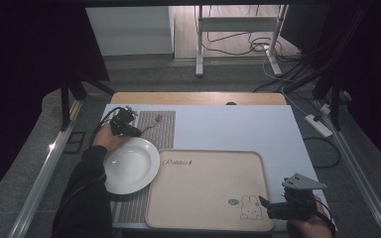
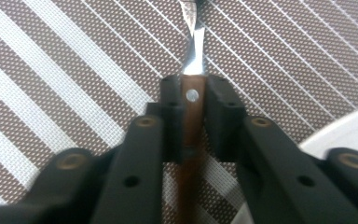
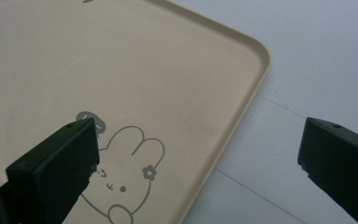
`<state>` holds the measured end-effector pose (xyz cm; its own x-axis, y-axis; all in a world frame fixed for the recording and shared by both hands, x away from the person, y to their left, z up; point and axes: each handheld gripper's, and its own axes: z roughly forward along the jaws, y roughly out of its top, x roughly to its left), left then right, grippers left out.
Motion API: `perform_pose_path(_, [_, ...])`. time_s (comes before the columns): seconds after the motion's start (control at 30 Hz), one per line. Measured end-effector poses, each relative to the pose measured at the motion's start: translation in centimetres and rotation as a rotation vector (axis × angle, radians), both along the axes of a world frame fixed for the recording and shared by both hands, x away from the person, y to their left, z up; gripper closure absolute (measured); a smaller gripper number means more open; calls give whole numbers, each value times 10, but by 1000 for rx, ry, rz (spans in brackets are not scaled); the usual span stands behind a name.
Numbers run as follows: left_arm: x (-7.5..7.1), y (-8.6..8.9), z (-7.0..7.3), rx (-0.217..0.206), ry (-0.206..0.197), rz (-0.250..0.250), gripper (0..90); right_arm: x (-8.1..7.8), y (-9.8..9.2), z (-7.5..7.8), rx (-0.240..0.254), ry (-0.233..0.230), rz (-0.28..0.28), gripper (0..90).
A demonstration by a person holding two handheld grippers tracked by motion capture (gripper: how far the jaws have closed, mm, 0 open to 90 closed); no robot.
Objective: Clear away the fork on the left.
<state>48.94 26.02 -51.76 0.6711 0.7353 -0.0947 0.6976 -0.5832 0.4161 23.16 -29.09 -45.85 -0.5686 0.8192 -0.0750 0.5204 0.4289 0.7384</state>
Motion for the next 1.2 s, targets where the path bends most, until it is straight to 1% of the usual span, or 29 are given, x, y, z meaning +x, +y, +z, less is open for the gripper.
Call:
perform_pose_path(0.07, [1, 3, -1, -22, 4, 1, 780, 0, 0, 0, -3, 1, 1, 0])
perform_pose_path(0.2, [4, 16, 4, -14, -1, 46, 780, 0, 0, 0, 4, -1, 0, 0])
perform_pose_path(0.3, [4, 30, 12, -27, -12, 85, 780, 0, 0, 0, 6, -4, -1, 0])
perform_pose_path(0.4, [1, 42, 19, -39, -19, 124, 781, 0, 0, 0, 3, -4, 0, 0])
perform_pose_path(0.53, [-5, 54, 27, -54, -33, 151, 781, 0, 0, 0, 2, -4, 0, 0])
perform_pose_path(0.63, [-11, 59, 32, -69, -31, 159, 781, 0, 0, 0, -2, -4, -1, 0])
perform_pose_path(0.77, [-20, 59, 36, -95, -35, 152, 780, 0, 0, 0, 1, -6, -1, 0])
perform_pose_path(0.87, [-27, 54, 37, -108, -38, 144, 781, -1, 0, 0, 1, -9, 0, 0])
perform_pose_path(0.93, [-32, 49, 38, -102, -41, 136, 780, -1, 0, 0, 0, -9, 0, 0])
perform_pose_path(1.03, [-38, 44, 39, -115, -44, 130, 780, -1, 0, 0, -2, -8, 0, 0])
perform_pose_path(1.2, [-51, 34, 40, -112, -62, 107, 780, -1, 0, 1, -4, -9, 2, 0])
